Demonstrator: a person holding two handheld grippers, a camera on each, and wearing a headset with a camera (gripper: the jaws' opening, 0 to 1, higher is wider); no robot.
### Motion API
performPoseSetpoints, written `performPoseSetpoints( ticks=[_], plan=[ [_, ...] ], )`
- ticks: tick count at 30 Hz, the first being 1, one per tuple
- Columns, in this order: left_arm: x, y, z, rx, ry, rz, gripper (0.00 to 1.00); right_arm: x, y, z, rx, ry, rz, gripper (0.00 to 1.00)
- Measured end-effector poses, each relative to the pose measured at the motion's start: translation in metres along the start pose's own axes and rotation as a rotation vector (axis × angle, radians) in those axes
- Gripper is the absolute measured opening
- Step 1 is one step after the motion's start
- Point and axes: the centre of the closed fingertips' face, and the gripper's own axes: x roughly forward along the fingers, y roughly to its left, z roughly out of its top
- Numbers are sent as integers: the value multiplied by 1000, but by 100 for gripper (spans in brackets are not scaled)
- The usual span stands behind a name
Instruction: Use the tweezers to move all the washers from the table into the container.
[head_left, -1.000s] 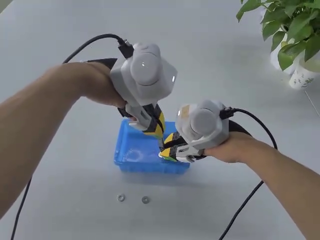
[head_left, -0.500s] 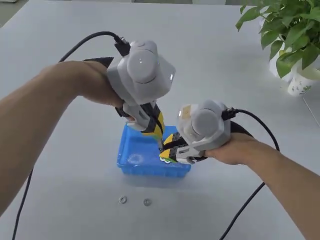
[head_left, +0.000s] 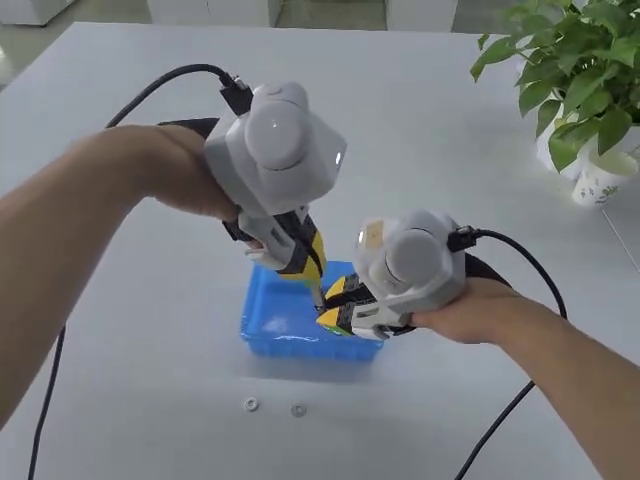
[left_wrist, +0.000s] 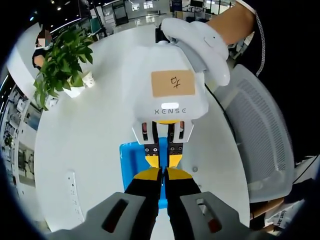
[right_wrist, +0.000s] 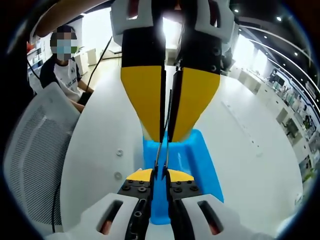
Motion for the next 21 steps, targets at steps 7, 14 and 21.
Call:
performPoseSetpoints(
  ticks=[7, 14, 21],
  plan=[
    [-2, -15, 1, 0, 1, -6, 6, -1, 15, 3, -5, -8, 5, 11],
    [4, -29, 1, 3, 3, -13, 6, 2, 30, 0, -4, -10, 18, 11],
    [8, -42, -1, -3, 2, -19, 6, 6, 43, -2, -1, -14, 34, 11]
  ],
)
